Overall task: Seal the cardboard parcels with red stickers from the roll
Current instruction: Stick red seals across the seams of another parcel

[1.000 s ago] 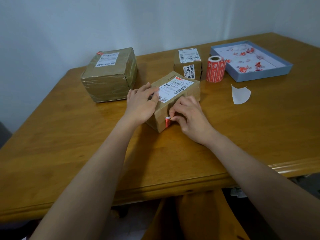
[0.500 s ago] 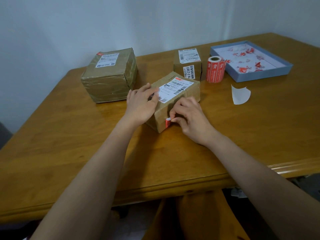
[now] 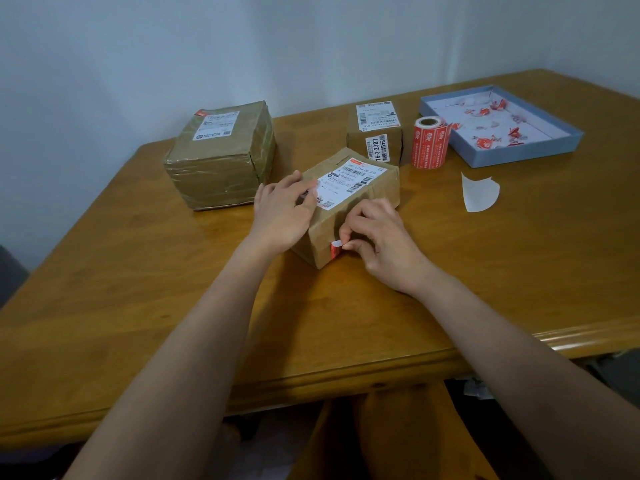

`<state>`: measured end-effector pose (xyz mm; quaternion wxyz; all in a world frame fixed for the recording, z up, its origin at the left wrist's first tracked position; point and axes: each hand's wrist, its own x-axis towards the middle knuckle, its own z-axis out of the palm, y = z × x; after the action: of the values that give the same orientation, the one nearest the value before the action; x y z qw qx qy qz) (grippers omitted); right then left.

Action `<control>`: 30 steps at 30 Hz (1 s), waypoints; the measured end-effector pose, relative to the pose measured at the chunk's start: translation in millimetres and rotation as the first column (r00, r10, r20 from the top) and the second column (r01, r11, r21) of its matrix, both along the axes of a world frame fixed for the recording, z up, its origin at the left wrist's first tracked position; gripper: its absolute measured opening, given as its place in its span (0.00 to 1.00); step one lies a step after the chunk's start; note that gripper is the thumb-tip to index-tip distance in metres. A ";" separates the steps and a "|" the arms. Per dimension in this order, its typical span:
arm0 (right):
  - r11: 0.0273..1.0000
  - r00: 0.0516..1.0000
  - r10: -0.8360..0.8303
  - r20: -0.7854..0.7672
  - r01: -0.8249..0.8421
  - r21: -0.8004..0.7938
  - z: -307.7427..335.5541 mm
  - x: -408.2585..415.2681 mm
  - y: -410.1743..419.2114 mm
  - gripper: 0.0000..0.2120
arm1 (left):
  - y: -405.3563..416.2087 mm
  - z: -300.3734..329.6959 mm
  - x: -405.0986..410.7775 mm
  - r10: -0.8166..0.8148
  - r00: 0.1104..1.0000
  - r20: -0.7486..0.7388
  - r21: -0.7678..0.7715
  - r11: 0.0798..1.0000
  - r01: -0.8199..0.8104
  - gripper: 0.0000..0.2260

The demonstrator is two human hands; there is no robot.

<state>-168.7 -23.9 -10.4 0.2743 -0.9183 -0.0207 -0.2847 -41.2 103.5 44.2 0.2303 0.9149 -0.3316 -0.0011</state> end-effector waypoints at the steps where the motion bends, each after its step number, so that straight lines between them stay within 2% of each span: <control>1: 1.000 1.000 0.001 0.000 -0.001 0.002 0.3 -0.3 -0.4 0.07 | 0.0 0.3 -0.2 -0.001 1.000 -0.001 0.003 1.000 0.001 0.18; 14: 1.000 1.000 0.017 0.017 -0.017 0.002 -0.4 -1.7 -2.8 0.06 | 0.3 -0.3 1.1 -0.002 1.000 -0.004 -0.006 1.000 0.002 0.18; 17: 0.999 0.997 -0.044 0.066 0.042 0.025 0.6 -6.9 -4.3 0.02 | 0.3 -1.5 2.1 0.001 1.000 0.000 -0.007 1.000 -0.001 0.18; 23: 0.986 0.971 -0.165 0.170 0.161 0.040 0.6 -12.5 2.9 0.06 | 0.2 -2.8 4.1 -0.009 1.000 0.009 -0.019 1.000 0.009 0.17; 26: 0.976 0.967 -0.214 0.137 0.207 0.065 0.3 -14.4 1.1 0.09 | 0.2 -2.5 3.5 -0.010 1.000 0.011 -0.014 1.000 0.010 0.18; 30: 0.990 0.991 -0.129 0.042 0.131 -0.058 0.9 -12.6 4.3 0.11 | -0.1 -1.6 2.8 -0.006 1.000 0.006 -0.017 1.000 0.006 0.18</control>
<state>-181.3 -19.6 -9.5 0.2265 -0.9201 0.0254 -0.3185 -38.5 103.4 42.6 0.2370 0.9118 -0.3353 0.0038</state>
